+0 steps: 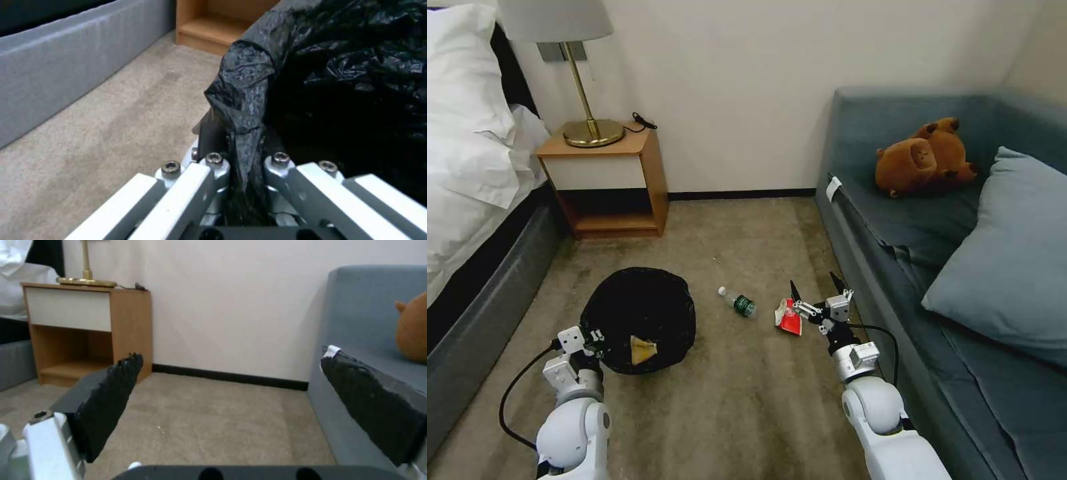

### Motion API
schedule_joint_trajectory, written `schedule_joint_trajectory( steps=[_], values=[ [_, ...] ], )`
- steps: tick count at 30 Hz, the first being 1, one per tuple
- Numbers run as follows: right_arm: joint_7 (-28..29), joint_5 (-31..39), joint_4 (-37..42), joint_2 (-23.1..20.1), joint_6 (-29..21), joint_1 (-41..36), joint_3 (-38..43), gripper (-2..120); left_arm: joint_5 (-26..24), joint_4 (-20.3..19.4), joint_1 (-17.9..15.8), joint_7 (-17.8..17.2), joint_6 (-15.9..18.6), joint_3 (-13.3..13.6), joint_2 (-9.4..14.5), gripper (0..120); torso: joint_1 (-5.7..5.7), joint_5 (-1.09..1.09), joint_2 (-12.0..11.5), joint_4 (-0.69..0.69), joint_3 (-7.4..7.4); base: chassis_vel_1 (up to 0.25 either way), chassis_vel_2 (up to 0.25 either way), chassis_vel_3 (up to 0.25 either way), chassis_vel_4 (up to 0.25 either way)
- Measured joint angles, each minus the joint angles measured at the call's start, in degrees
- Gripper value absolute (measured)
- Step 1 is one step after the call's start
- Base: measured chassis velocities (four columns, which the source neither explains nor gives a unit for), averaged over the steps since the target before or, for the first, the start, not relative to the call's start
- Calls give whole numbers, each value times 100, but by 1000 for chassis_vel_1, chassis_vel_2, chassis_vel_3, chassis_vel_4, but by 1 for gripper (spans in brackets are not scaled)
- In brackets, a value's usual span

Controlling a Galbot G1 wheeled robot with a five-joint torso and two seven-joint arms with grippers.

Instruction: Pick up the trash bin, then pick up the garbage on the floor and place it into the trash bin.

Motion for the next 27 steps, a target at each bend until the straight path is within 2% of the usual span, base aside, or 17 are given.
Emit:
schedule_joint_trajectory(
  steps=[27],
  values=[
    [-71, 21, -45, -19, 5, 7, 46, 100, -13, 3, -81, -19, 33, -11, 0, 3, 0, 0, 0, 0, 0, -46, 51, 49, -48]
  ],
)
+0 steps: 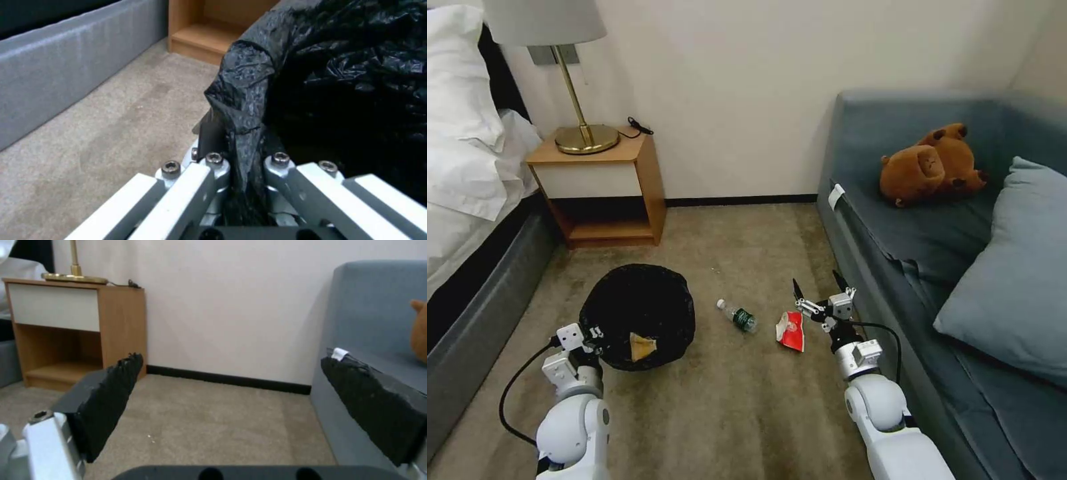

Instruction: Pick up the trash bin, then pick up the garbage on the floor and place it into the trash bin.

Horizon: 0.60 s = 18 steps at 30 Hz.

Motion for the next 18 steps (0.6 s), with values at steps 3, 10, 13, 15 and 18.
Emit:
schedule_joint_trajectory(
  steps=[3, 10, 13, 15, 18],
  values=[
    [-8, -1, 0, -3, 2, -1, -4, 100, 1, -9, 4, -1, 3, 0, 0, 3, 0, 0, 0, 0, 0, -20, 18, 16, -11],
    [-36, -1, 3, -15, 3, -2, -7, 100, -9, -31, -5, -2, 19, -20, 0, 3, 0, 0, 0, 0, 0, -55, 51, 54, -50],
    [-42, -5, 4, -15, 12, -9, -14, 100, -14, -32, -5, -1, 20, -30, 0, 3, 0, 0, 0, 0, 0, -47, 56, 56, -54],
    [-43, -9, 2, -14, 19, -14, -17, 100, -18, -32, -5, -1, 20, -32, 0, 3, 0, 0, 0, 0, 0, -34, 46, 61, -55],
    [-51, -20, -17, -7, 39, -20, -23, 100, -24, -32, -5, 0, 20, -45, 0, 3, 0, 0, 0, 0, 0, -39, 55, 47, -48]
  ],
)
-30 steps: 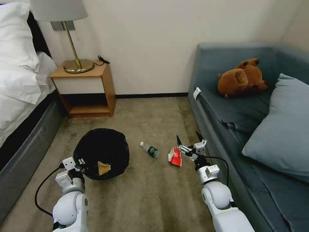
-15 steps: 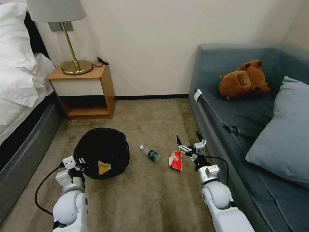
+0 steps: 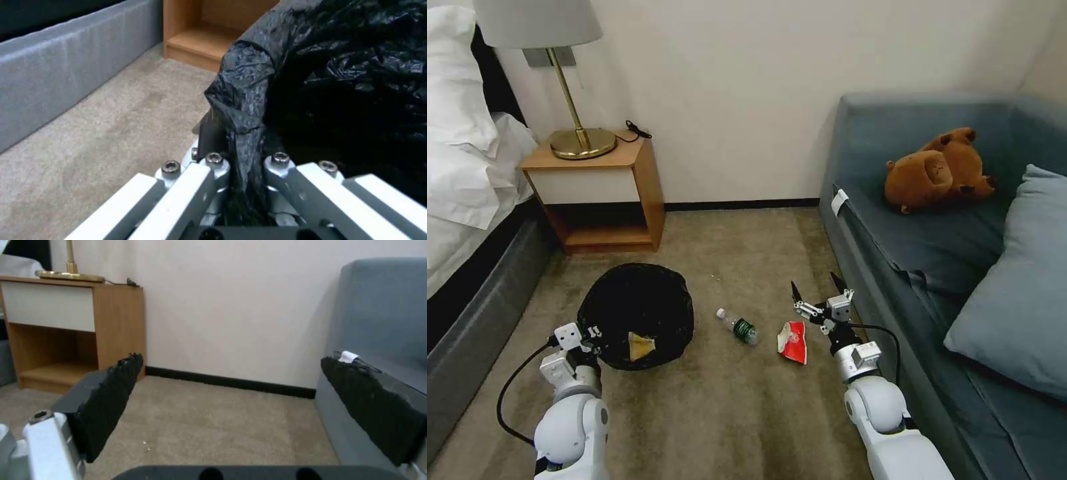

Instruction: Pick up the trash bin, then pick up the garbage on the floor and place it into the trash bin.

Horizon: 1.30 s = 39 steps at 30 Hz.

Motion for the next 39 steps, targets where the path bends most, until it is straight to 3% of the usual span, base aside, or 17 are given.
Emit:
schedule_joint_trajectory(
  steps=[39],
  values=[
    [-90, -54, -23, -10, 214, 5, -29, 100, -28, -77, 106, -62, 12, -40, 0, 3, 0, 0, 0, 0, 0, -31, 33, 31, -31]
  ],
)
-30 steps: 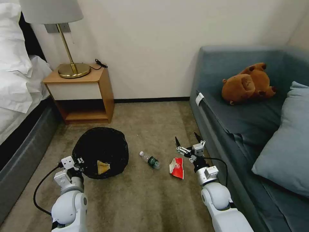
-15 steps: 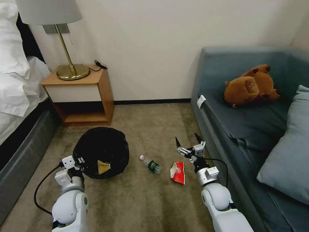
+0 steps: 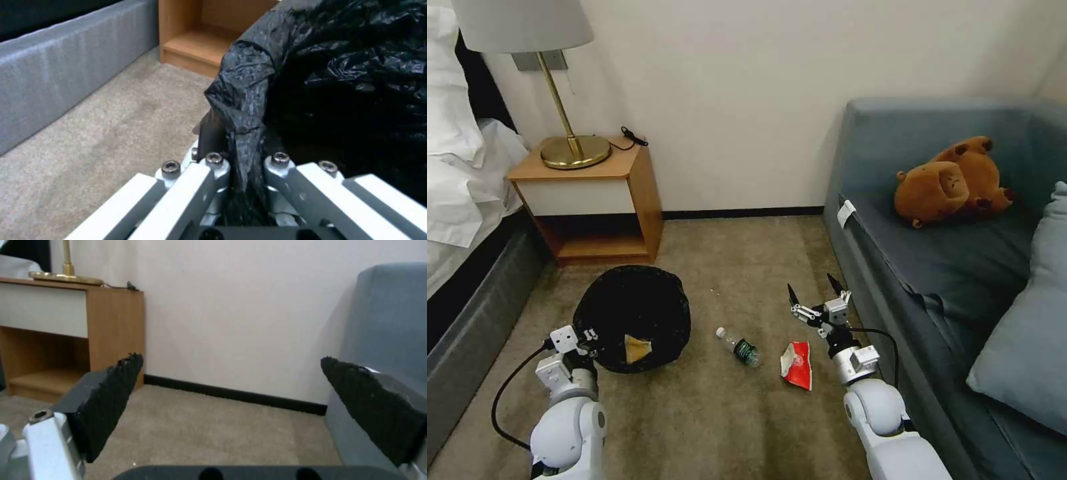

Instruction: Pick up the trash bin, then pick up the garbage on the floor and place it into the trash bin.

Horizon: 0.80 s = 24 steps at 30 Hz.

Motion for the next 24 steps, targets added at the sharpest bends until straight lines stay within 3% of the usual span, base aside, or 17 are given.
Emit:
schedule_joint_trajectory(
  steps=[12, 16, 18, 20, 21, 24],
  values=[
    [113, 76, 59, -259, -30, 336, -392, 100, -5, -22, 10, 8, -6, 11, 0, 3, 0, 0, 0, 0, 0, 0, 0, 0, 0],
    [372, 86, 19, -363, -289, 630, -747, 100, -5, -21, 20, 10, -6, 14, 0, 3, 0, 0, 0, 0, 0, 0, 0, 0, 0],
    [561, 92, -38, -383, -487, 722, -852, 100, -5, -8, 25, 9, -6, 13, 0, 3, 0, 0, 0, 1, 0, 0, 0, 0, 0],
    [929, 296, -133, -425, -1121, 889, -1038, 100, 2, 30, 26, 10, -6, 24, 0, 3, 0, 0, 0, 1, 0, 0, 0, 0, 0],
    [929, 296, -133, -425, -1121, 889, -1038, 100, 2, 30, 26, 10, -6, 24, 0, 3, 0, 0, 0, 1, 0, 0, 0, 0, 0],
    [1399, 691, -270, -466, -1900, 1050, -1258, 100, 16, 60, -37, 16, 15, 62, 0, 3, 0, 0, 0, 0, 0, 0, 0, 0, 0]
  ],
)
